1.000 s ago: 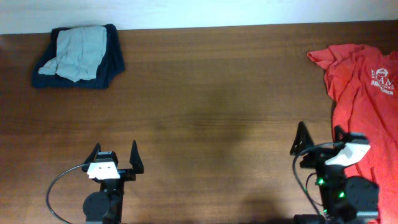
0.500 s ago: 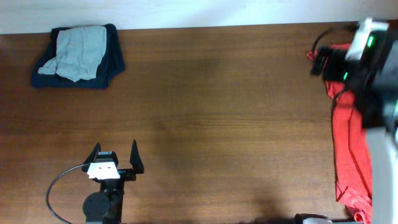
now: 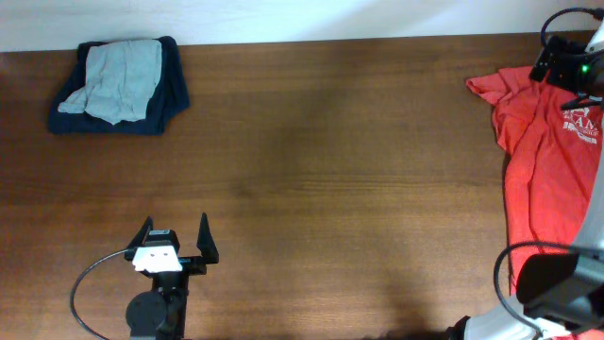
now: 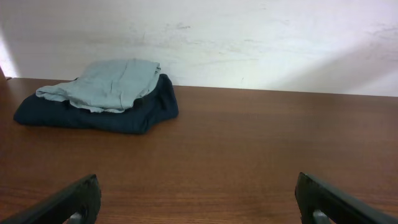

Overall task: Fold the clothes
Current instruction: 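Reach the right gripper up to the red t-shirt pile, then grasp the top orange t-shirt with the right gripper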

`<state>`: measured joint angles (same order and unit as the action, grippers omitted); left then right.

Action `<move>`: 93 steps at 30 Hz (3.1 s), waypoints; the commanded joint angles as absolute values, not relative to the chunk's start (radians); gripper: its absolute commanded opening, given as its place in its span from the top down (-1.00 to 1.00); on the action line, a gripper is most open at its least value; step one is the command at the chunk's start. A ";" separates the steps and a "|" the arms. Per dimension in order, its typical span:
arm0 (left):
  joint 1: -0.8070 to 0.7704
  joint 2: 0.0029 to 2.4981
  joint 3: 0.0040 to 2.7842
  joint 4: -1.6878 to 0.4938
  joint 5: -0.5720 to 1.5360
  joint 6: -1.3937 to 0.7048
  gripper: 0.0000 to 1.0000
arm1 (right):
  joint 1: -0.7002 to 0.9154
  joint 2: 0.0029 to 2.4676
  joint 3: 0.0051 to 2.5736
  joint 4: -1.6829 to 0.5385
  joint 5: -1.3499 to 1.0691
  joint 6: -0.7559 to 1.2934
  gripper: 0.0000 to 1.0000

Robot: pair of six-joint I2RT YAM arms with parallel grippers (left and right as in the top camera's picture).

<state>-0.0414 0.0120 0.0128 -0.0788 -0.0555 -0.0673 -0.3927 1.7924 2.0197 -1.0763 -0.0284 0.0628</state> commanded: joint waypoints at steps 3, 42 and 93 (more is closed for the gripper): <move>-0.035 0.006 0.009 -0.080 -0.047 -0.051 -0.99 | -0.406 1.881 2.042 -1.039 -0.047 0.037 -0.99; -0.035 0.006 0.009 -0.080 -0.047 -0.051 -0.99 | -0.405 2.427 2.040 -0.684 0.054 0.090 -0.06; -0.035 0.006 0.009 -0.080 -0.047 -0.051 -0.99 | -0.406 2.364 1.991 -0.809 0.059 0.308 0.27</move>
<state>-0.0414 0.0120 0.0128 -0.0788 -0.0555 -0.0673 -0.4046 2.3737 2.0193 -0.8211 0.0483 0.2878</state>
